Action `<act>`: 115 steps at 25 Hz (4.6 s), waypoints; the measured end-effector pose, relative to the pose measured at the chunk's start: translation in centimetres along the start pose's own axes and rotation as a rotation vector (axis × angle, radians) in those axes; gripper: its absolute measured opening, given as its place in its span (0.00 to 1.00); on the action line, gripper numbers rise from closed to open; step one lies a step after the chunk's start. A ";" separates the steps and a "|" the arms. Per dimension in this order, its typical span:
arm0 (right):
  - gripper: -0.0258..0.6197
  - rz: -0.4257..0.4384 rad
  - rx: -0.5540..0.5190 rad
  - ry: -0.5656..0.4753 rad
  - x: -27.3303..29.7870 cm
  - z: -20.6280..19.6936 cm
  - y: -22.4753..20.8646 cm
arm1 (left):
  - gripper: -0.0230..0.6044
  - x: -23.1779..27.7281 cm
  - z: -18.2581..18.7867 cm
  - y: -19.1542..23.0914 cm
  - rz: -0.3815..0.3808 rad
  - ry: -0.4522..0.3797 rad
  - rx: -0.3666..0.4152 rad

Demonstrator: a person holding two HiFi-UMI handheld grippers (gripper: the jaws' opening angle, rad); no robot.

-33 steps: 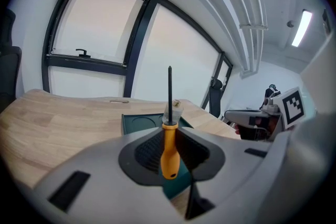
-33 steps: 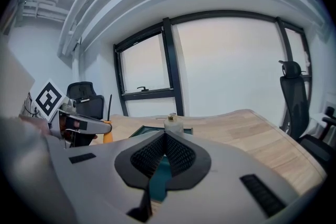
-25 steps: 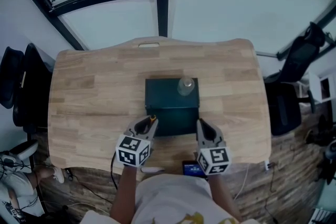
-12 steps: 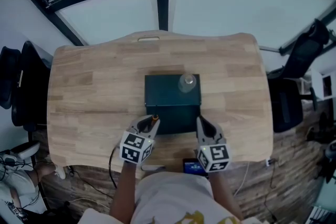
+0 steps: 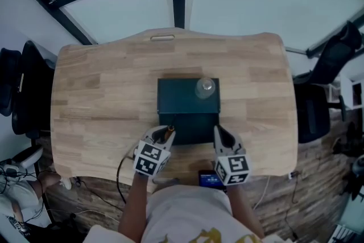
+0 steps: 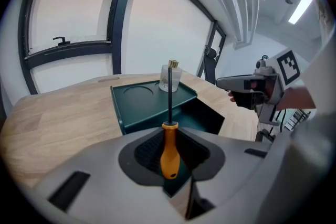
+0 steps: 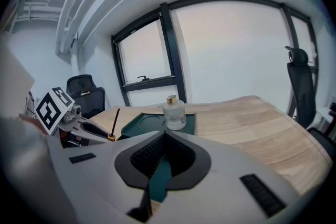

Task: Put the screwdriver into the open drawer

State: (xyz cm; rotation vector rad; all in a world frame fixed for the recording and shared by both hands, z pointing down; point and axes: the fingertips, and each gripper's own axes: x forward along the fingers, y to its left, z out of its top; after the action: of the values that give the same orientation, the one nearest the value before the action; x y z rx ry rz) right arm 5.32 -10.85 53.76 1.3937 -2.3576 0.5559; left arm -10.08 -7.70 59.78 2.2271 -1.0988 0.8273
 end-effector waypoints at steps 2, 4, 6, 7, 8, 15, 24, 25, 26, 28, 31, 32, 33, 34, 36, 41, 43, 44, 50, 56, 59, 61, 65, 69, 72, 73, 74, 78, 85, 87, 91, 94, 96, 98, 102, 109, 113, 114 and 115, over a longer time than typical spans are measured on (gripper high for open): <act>0.04 0.001 0.011 0.011 0.3 -0.6 -0.1 | 0.15 0.2 -0.5 0.1 0.001 0.022 0.018; 0.04 -0.003 0.022 0.021 0.6 -1.3 -0.4 | 0.15 0.4 -0.8 0.1 0.001 0.040 0.028; 0.04 -0.005 0.023 0.027 0.7 -1.6 -0.6 | 0.15 0.7 -1.1 0.2 0.000 0.053 0.032; 0.04 -0.006 0.024 0.030 0.8 -1.8 -0.7 | 0.15 0.8 -1.2 0.2 -0.001 0.060 0.033; 0.04 -0.007 0.025 0.033 0.9 -1.9 -0.8 | 0.15 0.9 -1.3 0.2 -0.003 0.066 0.033; 0.04 0.000 0.021 0.047 1.2 -1.9 -1.1 | 0.15 1.5 -2.0 0.0 -0.021 0.115 0.054; 0.04 0.004 0.032 0.050 1.8 -2.4 -1.1 | 0.15 2.2 -3.0 -0.4 -0.046 0.172 0.084; 0.04 0.000 0.038 0.051 1.8 -2.7 -1.1 | 0.15 2.4 -3.2 -0.5 -0.049 0.176 0.084; 0.04 -0.003 0.043 0.053 1.8 -2.9 -1.2 | 0.15 2.6 -3.4 -0.5 -0.052 0.178 0.081; 0.04 -0.004 0.044 0.054 1.8 -2.9 -1.2 | 0.15 3.0 -3.8 -0.5 -0.055 0.185 0.075; 0.04 -0.007 0.051 0.056 1.8 -3.2 -1.4 | 0.15 2.9 -3.9 -0.3 -0.059 0.224 0.073; 0.04 -0.009 0.053 0.059 1.8 -3.3 -1.4 | 0.15 2.9 -4.0 -0.2 -0.062 0.237 0.072; 0.04 -0.009 0.053 0.062 1.9 -3.3 -1.5 | 0.15 3.0 -4.0 -0.2 -0.064 0.247 0.071; 0.04 -0.009 0.055 0.063 1.9 -3.4 -1.5 | 0.15 3.1 -4.0 -0.2 -0.067 0.256 0.071; 0.04 -0.009 0.056 0.066 2.0 -3.5 -1.5 | 0.15 3.4 -4.2 -0.2 -0.070 0.265 0.069; 0.04 -0.003 0.061 0.075 2.2 -3.9 -1.4 | 0.15 3.7 -4.3 -0.1 -0.066 0.305 0.068; 0.04 -0.001 0.054 0.078 2.2 -3.8 -1.4 | 0.15 3.9 -4.2 -0.3 -0.077 0.324 0.083; 0.04 0.001 0.051 0.080 2.2 -3.7 -1.4 | 0.15 3.9 -4.2 -0.4 -0.084 0.337 0.095; 0.04 -0.003 0.059 0.089 2.3 -4.1 -1.6 | 0.15 4.2 -4.6 -0.8 -0.109 0.398 0.144; 0.04 -0.001 0.065 0.096 2.2 -4.4 -1.6 | 0.15 4.6 -4.7 -1.0 -0.142 0.458 0.160; 0.04 0.000 0.063 0.101 2.2 -4.3 -1.6 | 0.15 4.5 -4.8 -1.2 -0.166 0.501 0.161; 0.04 -0.002 0.065 0.102 2.1 -4.3 -1.6 | 0.15 4.6 -4.8 -1.3 -0.181 0.525 0.165; 0.04 -0.006 0.073 0.112 2.1 -4.9 -1.8 | 0.15 4.7 -4.5 -1.4 -0.199 0.567 0.193; 0.04 -0.008 0.080 0.115 2.1 -5.0 -2.1 | 0.15 4.9 -4.7 -1.9 -0.216 0.625 0.215; 0.04 -0.010 0.086 0.124 2.0 -5.1 -2.2 | 0.15 5.0 -5.0 -2.2 -0.222 0.672 0.229; 0.04 -0.009 0.085 0.127 2.0 -5.2 -2.3 | 0.15 5.1 -5.1 -2.2 -0.223 0.683 0.236; 0.04 -0.008 0.084 0.131 2.0 -5.4 -2.3 | 0.15 5.1 -5.2 -2.3 -0.223 0.694 0.237; 0.04 -0.004 0.084 0.144 2.0 -5.5 -2.3 | 0.15 5.3 -5.7 -2.4 -0.228 0.736 0.249; 0.04 0.005 0.088 0.171 2.3 -6.0 -2.4 | 0.15 5.7 -6.1 -2.8 -0.259 0.807 0.287; 0.04 0.006 0.090 0.178 2.3 -6.1 -2.3 | 0.15 5.7 -6.2 -2.9 -0.265 0.829 0.296; 0.04 0.009 0.088 0.191 2.4 -6.3 -2.4 | 0.15 5.9 -6.3 -3.0 -0.271 0.868 0.301; 0.04 0.014 0.087 0.196 2.5 -6.5 -2.4 | 0.15 6.0 -6.5 -3.1 -0.268 0.891 0.303; 0.04 0.016 0.085 0.196 2.5 -6.6 -2.3 | 0.15 6.1 -6.6 -3.2 -0.266 0.901 0.307; 0.04 0.016 0.084 0.200 2.6 -6.7 -2.3 | 0.15 6.3 -6.7 -3.2 -0.263 0.910 0.309; 0.04 0.015 0.084 0.205 2.7 -6.7 -2.3 | 0.15 6.4 -6.8 -3.1 -0.255 0.931 0.310; 0.04 0.020 0.084 0.205 2.7 -6.8 -2.2 | 0.15 6.8 -7.2 -3.0 -0.232 0.969 0.304; 0.04 0.021 0.085 0.205 2.7 -6.9 -2.2 | 0.15 6.8 -7.2 -3.0 -0.230 0.972 0.303; 0.04 0.020 0.085 0.207 2.6 -6.9 -2.2 | 0.15 6.9 -7.2 -3.0 -0.230 0.971 0.303; 0.04 0.020 0.087 0.209 2.6 -7.0 -2.2 | 0.15 6.9 -7.3 -3.0 -0.230 0.971 0.303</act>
State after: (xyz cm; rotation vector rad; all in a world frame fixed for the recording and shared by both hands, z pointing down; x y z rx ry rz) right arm 6.75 -10.34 61.37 1.2810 -2.2066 0.7778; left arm -6.39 -4.70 69.08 1.7104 -0.2543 1.7711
